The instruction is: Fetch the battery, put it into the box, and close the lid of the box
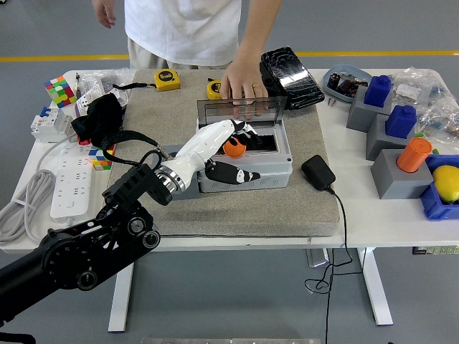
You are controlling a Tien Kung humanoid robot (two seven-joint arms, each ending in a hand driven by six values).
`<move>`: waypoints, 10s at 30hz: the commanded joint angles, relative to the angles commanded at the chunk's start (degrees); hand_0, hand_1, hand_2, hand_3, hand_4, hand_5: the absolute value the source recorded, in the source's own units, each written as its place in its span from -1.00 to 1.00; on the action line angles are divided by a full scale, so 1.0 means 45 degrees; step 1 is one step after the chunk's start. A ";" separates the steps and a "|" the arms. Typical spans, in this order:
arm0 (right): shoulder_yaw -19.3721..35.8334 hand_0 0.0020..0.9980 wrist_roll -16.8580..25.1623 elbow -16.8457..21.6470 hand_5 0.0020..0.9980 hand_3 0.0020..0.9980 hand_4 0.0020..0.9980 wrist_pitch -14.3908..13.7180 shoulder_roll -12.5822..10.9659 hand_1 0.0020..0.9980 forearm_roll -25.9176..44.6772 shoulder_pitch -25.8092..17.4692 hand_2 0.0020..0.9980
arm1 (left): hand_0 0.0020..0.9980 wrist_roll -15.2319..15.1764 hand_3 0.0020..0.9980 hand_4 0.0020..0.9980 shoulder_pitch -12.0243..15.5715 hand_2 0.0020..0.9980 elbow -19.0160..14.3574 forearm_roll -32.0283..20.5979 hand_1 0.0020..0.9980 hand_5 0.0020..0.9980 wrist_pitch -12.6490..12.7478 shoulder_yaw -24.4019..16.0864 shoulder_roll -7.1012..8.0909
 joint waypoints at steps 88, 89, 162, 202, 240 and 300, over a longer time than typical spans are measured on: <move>-0.0157 0.27 0.0105 0.0125 0.28 0.52 1.00 -0.0084 -0.0044 0.37 -0.0118 0.0116 0.43 | 0.48 -0.1069 0.45 0.90 -0.2052 0.39 0.3583 -0.1328 0.49 -0.72 0.0347 0.0991 -0.1547; -0.0151 0.27 0.0108 0.0128 0.28 0.52 1.00 -0.0085 -0.0045 0.37 -0.0111 0.0116 0.43 | 0.48 -0.1072 0.45 0.90 -0.2059 0.39 0.3607 -0.1304 0.49 -0.72 0.0349 0.0921 -0.1554; -0.0067 0.26 0.0219 0.0217 0.28 0.51 1.00 -0.0186 -0.0070 0.37 -0.0224 0.0050 0.42 | 0.48 -0.0035 0.45 0.92 -0.2483 0.43 0.2726 -0.0801 0.50 -0.54 -0.0136 0.0549 -0.0541; 0.0252 0.26 0.0246 0.0217 0.27 0.49 1.00 -0.0208 -0.0036 0.36 -0.0327 -0.0045 0.41 | 0.44 0.0608 0.40 0.92 -0.1189 0.37 -0.0487 -0.1363 0.45 -0.44 -0.0593 0.0538 0.0887; -0.0169 0.27 0.0001 -0.0115 0.27 0.50 1.00 0.0001 -0.0063 0.37 0.0257 0.0136 0.42 | -0.11 -0.1651 0.24 0.90 0.3780 0.14 -0.1641 -0.7257 0.19 -0.45 -0.0181 -0.8195 0.0898; 0.0036 0.27 -0.0079 -0.0111 0.29 0.52 1.00 0.0042 -0.0049 0.37 0.0114 0.0122 0.42 | -0.12 -0.1295 0.22 0.83 0.4444 0.13 -0.1768 -0.7086 0.13 -0.52 -0.0428 -0.8641 0.1066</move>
